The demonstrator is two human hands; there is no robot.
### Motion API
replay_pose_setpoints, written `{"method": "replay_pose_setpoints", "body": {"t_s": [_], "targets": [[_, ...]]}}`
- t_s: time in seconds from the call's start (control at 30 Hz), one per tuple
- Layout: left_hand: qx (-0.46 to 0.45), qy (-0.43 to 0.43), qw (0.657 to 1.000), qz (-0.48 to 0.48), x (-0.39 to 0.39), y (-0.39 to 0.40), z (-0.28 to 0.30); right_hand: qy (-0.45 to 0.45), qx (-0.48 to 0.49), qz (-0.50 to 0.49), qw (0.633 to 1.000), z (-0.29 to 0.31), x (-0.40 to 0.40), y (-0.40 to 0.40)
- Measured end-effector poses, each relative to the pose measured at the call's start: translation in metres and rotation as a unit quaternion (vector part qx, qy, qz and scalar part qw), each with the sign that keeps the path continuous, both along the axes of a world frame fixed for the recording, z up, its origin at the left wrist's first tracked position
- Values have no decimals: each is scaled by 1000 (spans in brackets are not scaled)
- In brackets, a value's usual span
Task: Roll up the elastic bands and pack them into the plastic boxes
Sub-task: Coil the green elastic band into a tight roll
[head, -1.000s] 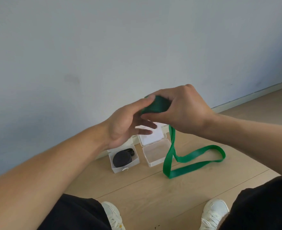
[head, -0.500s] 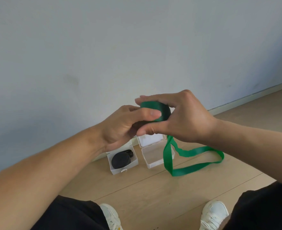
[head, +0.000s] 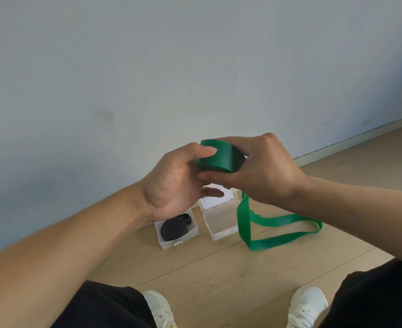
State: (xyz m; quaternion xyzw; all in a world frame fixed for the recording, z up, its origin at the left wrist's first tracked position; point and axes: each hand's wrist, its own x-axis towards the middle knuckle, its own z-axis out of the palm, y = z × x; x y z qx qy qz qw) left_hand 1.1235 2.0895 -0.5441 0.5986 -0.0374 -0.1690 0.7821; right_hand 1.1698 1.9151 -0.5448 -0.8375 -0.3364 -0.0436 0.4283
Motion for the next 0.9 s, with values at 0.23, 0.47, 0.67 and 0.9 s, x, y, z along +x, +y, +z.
{"method": "replay_pose_setpoints", "body": {"t_s": [0.23, 0.47, 0.67, 0.9], "targets": [[254, -29, 960, 117, -5, -15, 5, -173, -166, -15, 971, 1, 2, 2], [112, 8, 993, 31, -2, -5, 7, -32, 17, 52, 998, 6, -2, -1], [-10, 18, 1000, 8, -1, -7, 6, 10, 62, 66, 996, 7, 0, -2], [-18, 51, 998, 20, 2, -6, 2, -35, -50, -18, 998, 5, -2, 2]]}}
